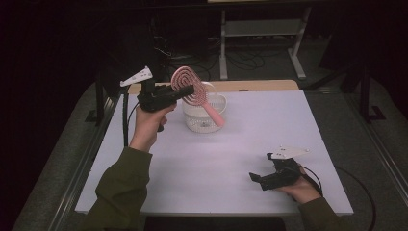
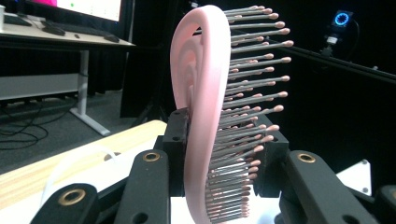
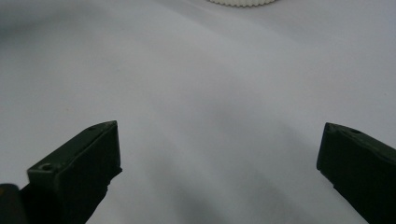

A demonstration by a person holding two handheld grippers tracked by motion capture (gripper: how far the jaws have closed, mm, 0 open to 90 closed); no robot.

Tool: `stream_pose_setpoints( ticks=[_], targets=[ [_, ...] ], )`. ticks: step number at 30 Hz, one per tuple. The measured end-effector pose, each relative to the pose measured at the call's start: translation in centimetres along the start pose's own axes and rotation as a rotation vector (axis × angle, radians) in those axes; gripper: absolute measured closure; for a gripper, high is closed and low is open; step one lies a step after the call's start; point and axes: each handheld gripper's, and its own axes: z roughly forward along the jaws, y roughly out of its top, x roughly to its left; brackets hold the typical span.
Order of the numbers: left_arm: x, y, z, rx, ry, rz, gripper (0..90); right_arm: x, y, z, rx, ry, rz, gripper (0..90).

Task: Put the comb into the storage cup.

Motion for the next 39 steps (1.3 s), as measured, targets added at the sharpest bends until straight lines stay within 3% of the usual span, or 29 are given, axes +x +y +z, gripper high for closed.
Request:
stream_pose_setpoints(
  ticks=[13,39],
  targets=[
    [1.8,0.6,0.7,-0.032,0.035,0.003,64.3,0.0,0.0,0.0,0.002,-0.003,-0.002,0.0],
    [4.8,-0.2,2.2,-0.074,0.100,-0.066,64.3,-0.1,-0.1,0.0,0.002,-0.001,-0.001,0.0]
  ],
)
